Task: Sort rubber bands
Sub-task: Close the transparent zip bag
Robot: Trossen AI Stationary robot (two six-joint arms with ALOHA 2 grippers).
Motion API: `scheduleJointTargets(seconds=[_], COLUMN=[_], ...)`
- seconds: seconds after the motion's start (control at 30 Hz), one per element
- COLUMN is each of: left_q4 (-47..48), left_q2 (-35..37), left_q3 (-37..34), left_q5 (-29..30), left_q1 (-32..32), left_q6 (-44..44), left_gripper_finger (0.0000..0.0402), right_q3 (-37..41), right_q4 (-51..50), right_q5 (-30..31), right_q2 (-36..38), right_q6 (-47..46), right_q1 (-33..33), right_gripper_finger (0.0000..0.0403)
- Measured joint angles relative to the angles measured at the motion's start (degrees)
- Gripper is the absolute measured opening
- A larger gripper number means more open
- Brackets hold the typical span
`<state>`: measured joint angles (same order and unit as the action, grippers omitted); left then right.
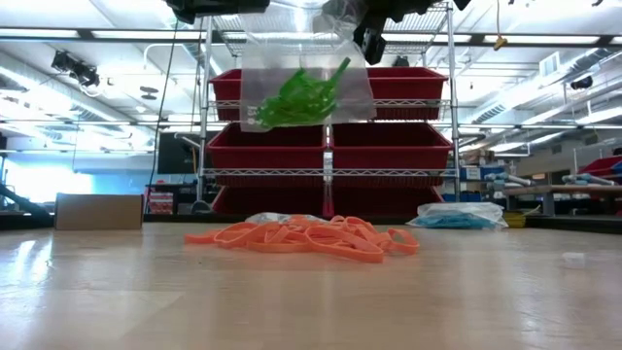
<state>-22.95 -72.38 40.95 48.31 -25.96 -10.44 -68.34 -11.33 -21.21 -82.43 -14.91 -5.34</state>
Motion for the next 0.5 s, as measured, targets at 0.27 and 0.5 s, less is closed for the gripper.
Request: scheduleJointTargets(seconds=[0.27,0.5], left_q4=[0.0,0.1], left_q2=[0.0,0.0], left_q3=[0.0,0.0], left_q5=[-2.0,-2.6], left_q1=[0.0,-0.1], left_q6=[-0.6,-1.0], left_gripper_finger=[0.0029,0.0005], right_q3=[0.0,0.0], right_q4=[0.0,0.0], right_q5=[0.0,0.0], right_q2=[0.0,0.0], right_q6=[0.0,0.1], right_q1=[0.0,0.0], right_gripper_finger=[0.0000,0.0000])
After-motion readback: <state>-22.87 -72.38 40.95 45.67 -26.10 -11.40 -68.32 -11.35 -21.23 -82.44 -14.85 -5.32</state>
